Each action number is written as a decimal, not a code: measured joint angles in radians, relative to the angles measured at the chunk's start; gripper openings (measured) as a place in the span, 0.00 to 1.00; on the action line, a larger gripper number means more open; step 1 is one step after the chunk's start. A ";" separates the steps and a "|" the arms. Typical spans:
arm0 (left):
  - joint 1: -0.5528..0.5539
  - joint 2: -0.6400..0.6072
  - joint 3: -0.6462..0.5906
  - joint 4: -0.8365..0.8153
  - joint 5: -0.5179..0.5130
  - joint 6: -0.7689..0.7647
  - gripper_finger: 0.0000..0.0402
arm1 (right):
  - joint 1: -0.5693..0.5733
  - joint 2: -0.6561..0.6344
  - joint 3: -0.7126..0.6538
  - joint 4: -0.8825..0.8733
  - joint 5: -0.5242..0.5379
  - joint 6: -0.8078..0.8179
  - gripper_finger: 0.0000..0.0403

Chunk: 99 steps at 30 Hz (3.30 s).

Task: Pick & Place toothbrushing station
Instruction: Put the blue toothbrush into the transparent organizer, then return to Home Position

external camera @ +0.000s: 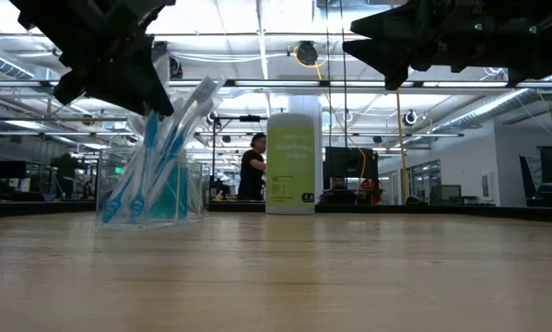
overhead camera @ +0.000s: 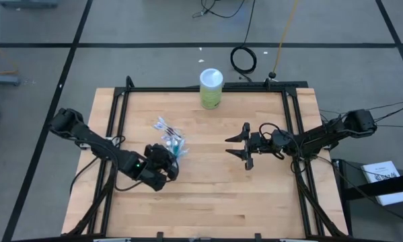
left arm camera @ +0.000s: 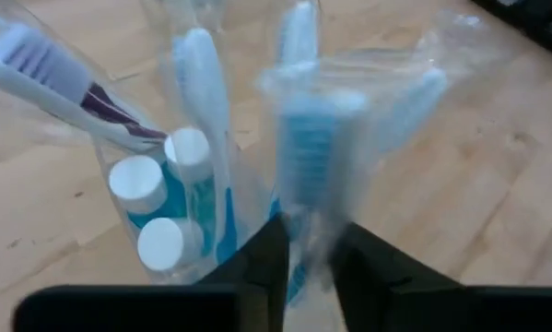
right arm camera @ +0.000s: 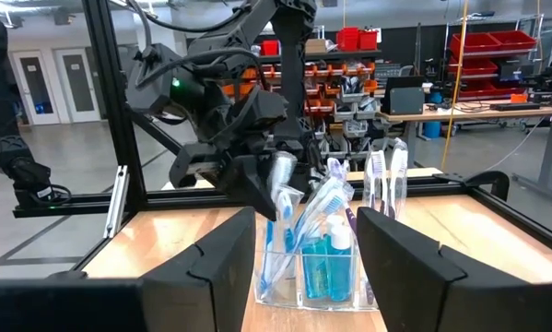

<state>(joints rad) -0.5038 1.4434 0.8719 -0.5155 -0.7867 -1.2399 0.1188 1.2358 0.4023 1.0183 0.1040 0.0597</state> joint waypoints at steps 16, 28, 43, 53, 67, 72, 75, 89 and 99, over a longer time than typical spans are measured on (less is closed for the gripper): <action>0.000 -0.057 0.000 0.022 0.072 0.059 0.78 | -0.001 0.000 0.000 -0.005 0.000 0.000 0.45; -0.030 -0.410 0.000 0.147 0.099 0.637 0.88 | -0.021 -0.082 0.001 -0.164 0.006 0.021 0.45; -0.044 -0.653 0.001 0.124 0.207 1.110 0.86 | -0.059 -0.668 0.001 -0.900 -0.006 0.185 0.45; 0.075 -0.851 -0.305 0.318 0.196 1.116 0.86 | -0.059 -0.961 0.001 -1.169 -0.001 0.105 0.45; 0.240 -1.399 -0.835 0.643 0.370 1.157 0.86 | -0.058 -1.148 -0.007 -1.356 -0.003 0.075 0.45; 0.263 -1.432 -0.857 0.596 0.397 1.146 0.86 | -0.058 -1.233 -0.098 -1.292 -0.002 0.048 0.45; 0.268 -1.431 -0.857 0.600 0.432 1.159 0.86 | -0.058 -1.232 -0.176 -1.210 -0.007 0.062 0.45; 0.269 -1.431 -0.855 0.574 0.446 1.193 0.86 | -0.058 -1.225 -0.383 -0.912 -0.128 0.067 0.45; 0.269 -1.430 -0.855 0.581 0.446 1.193 0.86 | -0.058 -1.201 -0.385 -0.964 -0.131 0.066 0.45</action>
<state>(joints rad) -0.2352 0.0135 0.0166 0.0656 -0.3409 -0.0471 0.0608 0.0347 0.0170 0.0541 -0.0273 0.1258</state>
